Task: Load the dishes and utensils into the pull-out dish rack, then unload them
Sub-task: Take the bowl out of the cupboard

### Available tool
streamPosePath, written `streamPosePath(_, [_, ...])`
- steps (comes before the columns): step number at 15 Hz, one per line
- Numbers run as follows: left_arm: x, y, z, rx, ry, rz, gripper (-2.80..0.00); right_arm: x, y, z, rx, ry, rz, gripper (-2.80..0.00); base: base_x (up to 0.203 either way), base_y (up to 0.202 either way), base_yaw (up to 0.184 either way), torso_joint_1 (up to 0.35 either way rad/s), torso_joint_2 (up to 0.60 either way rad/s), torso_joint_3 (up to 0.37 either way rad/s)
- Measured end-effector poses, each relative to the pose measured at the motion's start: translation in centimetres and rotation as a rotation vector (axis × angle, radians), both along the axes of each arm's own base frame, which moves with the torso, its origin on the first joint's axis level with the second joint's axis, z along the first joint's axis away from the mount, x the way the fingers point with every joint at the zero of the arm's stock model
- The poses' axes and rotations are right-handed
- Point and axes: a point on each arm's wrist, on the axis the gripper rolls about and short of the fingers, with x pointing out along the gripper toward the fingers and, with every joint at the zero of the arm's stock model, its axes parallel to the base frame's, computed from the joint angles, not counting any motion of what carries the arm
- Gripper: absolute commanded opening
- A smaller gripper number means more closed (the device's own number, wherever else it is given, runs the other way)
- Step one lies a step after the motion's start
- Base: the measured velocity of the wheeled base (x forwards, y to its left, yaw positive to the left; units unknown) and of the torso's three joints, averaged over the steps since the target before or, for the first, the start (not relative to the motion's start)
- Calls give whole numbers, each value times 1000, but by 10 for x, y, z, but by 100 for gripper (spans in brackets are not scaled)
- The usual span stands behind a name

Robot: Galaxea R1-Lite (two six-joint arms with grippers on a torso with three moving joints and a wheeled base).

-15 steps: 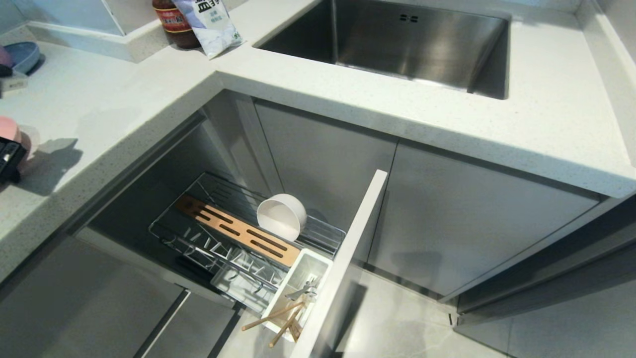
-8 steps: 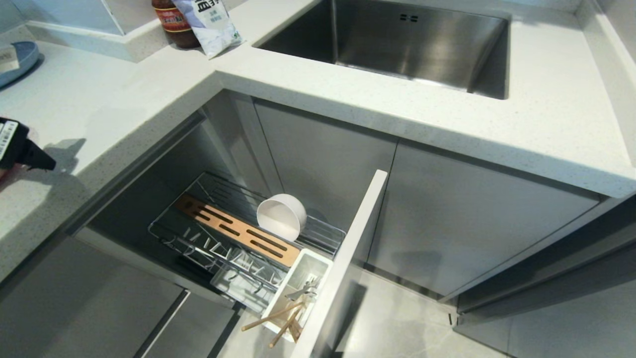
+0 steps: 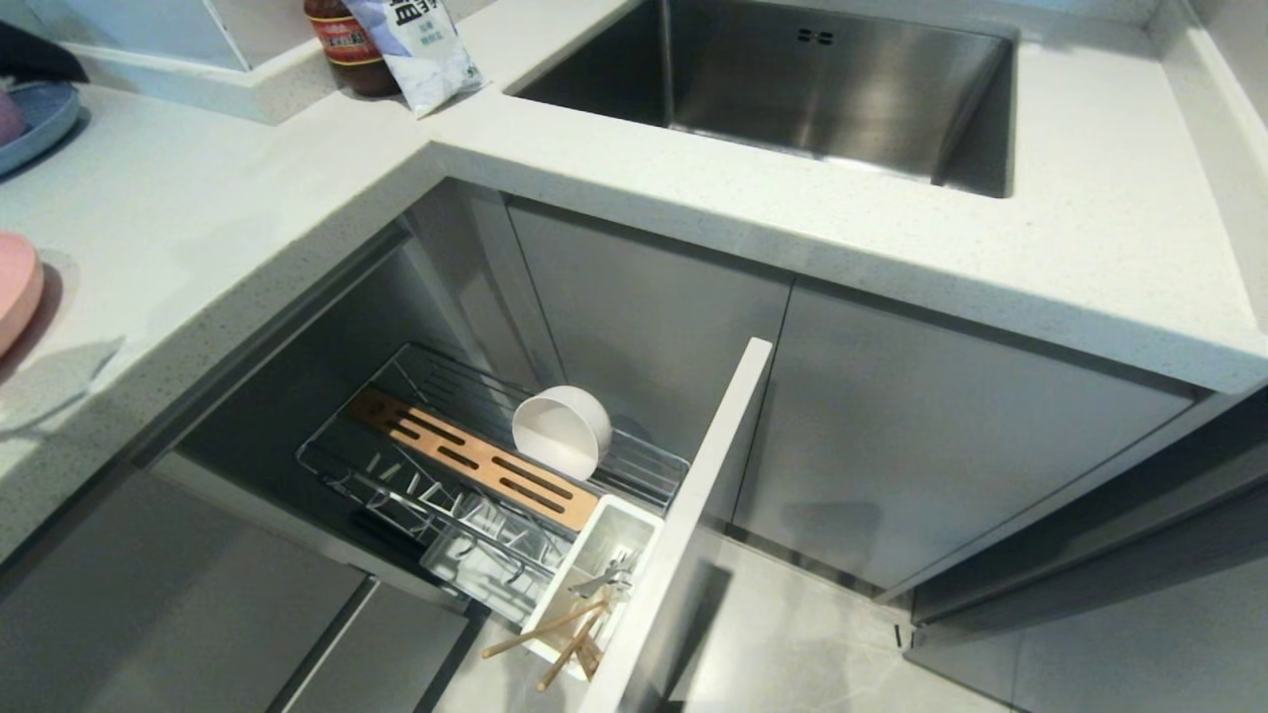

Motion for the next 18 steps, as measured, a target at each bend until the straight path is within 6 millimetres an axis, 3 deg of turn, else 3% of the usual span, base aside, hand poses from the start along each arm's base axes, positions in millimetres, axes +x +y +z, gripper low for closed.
streamPosePath(2, [-12,-4,8,-183,-96,-36,0,0,0,0,0,0,0,-280,0,0,0,0,0,0])
streamPosePath(4, [-17,-9,6,-292,-84,-84,0,0,0,0,0,0,0,-280,0,0,0,0,0,0])
streamPosePath(7, [-13,-28,-10,-333,16,-220,0,0,0,0,0,0,0,-280,0,0,0,0,0,0])
streamPosePath(9, [0,-46,-27,-348,124,-285,0,0,0,0,0,0,0,-280,0,0,0,0,0,0])
streamPosePath(10, [7,-54,-34,-348,169,-297,-280,0,0,0,0,0,0,-280,0,0,0,0,0,0])
streamPosePath(13, [26,-76,-57,-309,287,-325,-280,0,0,0,0,0,0,-280,0,0,0,0,0,0])
streamPosePath(18, [42,-92,-76,-284,379,-322,-280,0,0,0,0,0,0,-280,0,0,0,0,0,0])
